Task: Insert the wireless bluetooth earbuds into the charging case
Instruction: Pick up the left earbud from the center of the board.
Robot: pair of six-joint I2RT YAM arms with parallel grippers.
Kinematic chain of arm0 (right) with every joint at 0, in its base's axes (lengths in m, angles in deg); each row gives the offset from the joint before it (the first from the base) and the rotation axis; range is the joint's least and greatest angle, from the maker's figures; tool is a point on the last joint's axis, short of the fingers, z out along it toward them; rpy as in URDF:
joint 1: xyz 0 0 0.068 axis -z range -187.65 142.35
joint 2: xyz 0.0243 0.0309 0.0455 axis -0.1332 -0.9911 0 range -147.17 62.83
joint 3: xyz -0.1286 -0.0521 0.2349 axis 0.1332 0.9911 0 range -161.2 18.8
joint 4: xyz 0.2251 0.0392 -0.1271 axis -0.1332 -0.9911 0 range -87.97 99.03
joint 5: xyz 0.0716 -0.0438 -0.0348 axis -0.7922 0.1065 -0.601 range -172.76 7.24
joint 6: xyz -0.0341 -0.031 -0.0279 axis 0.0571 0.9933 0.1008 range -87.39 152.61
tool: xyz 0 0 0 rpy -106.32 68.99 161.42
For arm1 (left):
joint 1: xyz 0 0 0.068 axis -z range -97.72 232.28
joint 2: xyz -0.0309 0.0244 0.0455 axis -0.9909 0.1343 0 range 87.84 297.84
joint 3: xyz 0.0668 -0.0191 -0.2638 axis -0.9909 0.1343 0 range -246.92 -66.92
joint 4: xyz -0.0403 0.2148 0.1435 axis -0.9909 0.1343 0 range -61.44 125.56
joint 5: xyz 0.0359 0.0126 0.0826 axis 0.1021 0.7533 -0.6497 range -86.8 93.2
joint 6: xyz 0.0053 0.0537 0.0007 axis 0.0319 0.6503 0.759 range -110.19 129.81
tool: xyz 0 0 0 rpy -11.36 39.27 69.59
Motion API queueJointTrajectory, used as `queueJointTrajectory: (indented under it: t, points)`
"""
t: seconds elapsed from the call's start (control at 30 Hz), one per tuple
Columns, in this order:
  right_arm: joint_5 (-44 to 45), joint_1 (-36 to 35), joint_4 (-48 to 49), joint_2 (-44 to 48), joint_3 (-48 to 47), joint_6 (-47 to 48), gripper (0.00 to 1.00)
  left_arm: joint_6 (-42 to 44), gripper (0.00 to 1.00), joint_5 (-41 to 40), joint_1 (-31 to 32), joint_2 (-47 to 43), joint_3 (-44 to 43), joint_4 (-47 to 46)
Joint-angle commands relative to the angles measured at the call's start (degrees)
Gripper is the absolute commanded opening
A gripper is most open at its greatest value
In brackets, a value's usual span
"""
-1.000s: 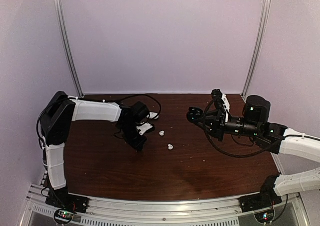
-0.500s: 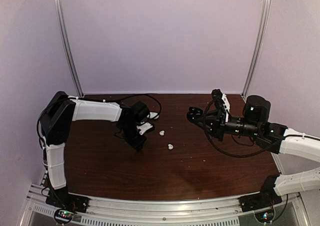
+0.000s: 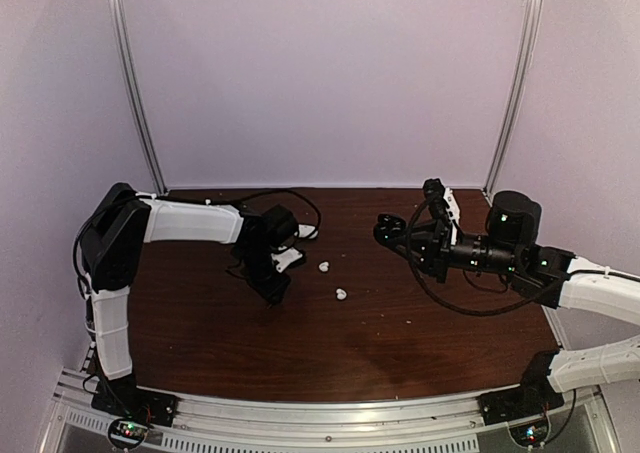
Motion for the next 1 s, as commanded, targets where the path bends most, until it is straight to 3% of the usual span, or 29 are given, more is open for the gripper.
queueJointTrajectory:
  t: [0.0, 0.47, 0.97]
  points:
    - [0.1, 0.2, 1.0, 0.2, -0.4, 0.2, 0.12, 0.6, 0.28, -0.8, 0.0, 0.8, -0.7, 1.4]
    - [0.3, 0.2, 0.6, 0.2, -0.5, 0.5, 0.12, 0.9, 0.13, -0.6, 1.3, 3.9, 0.3, 0.8]
    - [0.6, 0.2, 1.3, -0.2, -0.4, 0.2, 0.12, -1.4, 0.07, 0.0, 1.0, -2.9, 2.1, -5.4]
